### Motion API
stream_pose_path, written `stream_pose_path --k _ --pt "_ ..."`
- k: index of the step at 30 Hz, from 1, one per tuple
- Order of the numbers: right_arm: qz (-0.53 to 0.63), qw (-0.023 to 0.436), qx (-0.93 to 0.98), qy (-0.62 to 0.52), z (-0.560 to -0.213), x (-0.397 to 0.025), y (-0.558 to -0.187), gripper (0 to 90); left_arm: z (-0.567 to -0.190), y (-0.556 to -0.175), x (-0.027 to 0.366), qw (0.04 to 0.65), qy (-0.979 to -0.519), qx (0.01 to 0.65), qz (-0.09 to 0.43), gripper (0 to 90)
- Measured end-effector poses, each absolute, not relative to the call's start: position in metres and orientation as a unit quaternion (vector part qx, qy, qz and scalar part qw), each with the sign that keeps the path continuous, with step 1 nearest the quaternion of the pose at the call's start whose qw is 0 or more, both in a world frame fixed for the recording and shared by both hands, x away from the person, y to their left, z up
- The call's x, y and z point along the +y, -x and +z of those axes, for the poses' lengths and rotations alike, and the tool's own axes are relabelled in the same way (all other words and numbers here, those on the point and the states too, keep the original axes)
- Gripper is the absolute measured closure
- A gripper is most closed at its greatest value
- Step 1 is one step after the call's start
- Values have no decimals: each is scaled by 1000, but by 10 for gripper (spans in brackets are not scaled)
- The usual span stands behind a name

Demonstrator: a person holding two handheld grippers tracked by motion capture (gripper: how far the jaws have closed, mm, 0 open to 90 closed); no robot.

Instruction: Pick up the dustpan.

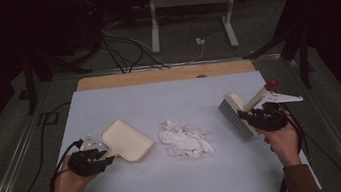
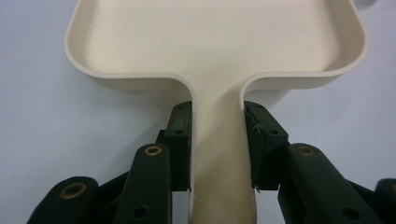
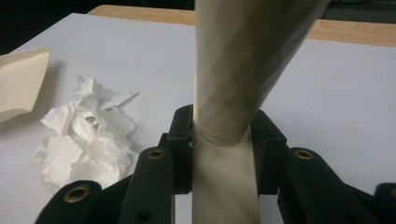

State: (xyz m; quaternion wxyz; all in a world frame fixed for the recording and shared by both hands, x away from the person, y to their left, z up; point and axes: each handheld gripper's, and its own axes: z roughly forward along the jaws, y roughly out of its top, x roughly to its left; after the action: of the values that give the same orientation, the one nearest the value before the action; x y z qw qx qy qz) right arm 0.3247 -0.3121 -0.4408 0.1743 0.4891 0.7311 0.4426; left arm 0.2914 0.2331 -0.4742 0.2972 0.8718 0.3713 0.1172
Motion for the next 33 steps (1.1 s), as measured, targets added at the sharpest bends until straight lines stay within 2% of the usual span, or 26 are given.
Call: stream_pose_path --k 33 --pt "445 173 728 -491 -440 -314 -325 673 -460 -280 222 333 -901 265 85 671"
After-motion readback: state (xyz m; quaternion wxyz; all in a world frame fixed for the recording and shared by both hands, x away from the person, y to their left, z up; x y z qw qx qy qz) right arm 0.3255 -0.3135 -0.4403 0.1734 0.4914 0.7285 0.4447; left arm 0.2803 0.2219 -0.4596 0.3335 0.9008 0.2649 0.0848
